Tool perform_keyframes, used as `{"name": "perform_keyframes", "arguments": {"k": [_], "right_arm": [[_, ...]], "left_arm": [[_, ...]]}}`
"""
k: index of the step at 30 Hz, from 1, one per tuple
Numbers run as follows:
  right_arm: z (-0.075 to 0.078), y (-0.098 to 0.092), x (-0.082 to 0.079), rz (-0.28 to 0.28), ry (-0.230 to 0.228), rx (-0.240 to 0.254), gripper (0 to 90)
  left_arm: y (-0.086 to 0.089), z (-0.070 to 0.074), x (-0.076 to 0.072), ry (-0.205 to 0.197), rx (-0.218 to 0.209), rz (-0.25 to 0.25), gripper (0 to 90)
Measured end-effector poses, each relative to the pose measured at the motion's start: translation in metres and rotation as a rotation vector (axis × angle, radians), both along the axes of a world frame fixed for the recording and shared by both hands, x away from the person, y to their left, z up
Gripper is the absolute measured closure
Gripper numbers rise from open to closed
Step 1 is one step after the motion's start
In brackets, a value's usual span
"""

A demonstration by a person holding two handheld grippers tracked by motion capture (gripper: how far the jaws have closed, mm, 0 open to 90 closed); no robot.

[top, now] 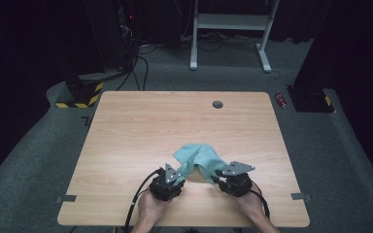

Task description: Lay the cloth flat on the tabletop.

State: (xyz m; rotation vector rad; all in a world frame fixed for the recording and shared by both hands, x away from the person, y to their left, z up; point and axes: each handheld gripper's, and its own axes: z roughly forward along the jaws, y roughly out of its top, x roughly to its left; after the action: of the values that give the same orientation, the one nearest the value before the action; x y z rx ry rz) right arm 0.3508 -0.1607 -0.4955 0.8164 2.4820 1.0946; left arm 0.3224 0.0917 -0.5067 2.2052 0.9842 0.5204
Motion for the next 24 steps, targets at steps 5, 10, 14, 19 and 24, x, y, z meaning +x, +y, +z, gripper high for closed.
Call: {"name": "perform_keyframes", "arguments": {"k": [5,10,14,19,24], "right_arm": [[-0.01,0.008,0.005,0.0,0.039,-0.03,65.6],[-0.015,0.01,0.012,0.0,0.07,-0.055,81.3],[-0.012,0.006,0.019,-0.004,0.089,-0.023,89.0],[0.003,-0.008,0.017,-0.016,0.081,0.035,89.3],[0.019,-0.03,0.014,-0.032,0.068,0.06,89.3]], "left_arm": [[-0.002,-0.008,0.005,0.029,-0.004,0.002,65.2],[0.0,-0.007,0.014,0.034,-0.006,0.017,76.5],[0.004,-0.003,0.017,0.025,-0.021,0.009,87.6],[0.018,0.011,0.011,-0.012,-0.055,0.013,88.7],[0.036,0.02,0.006,-0.012,-0.084,0.022,88.8]]}}
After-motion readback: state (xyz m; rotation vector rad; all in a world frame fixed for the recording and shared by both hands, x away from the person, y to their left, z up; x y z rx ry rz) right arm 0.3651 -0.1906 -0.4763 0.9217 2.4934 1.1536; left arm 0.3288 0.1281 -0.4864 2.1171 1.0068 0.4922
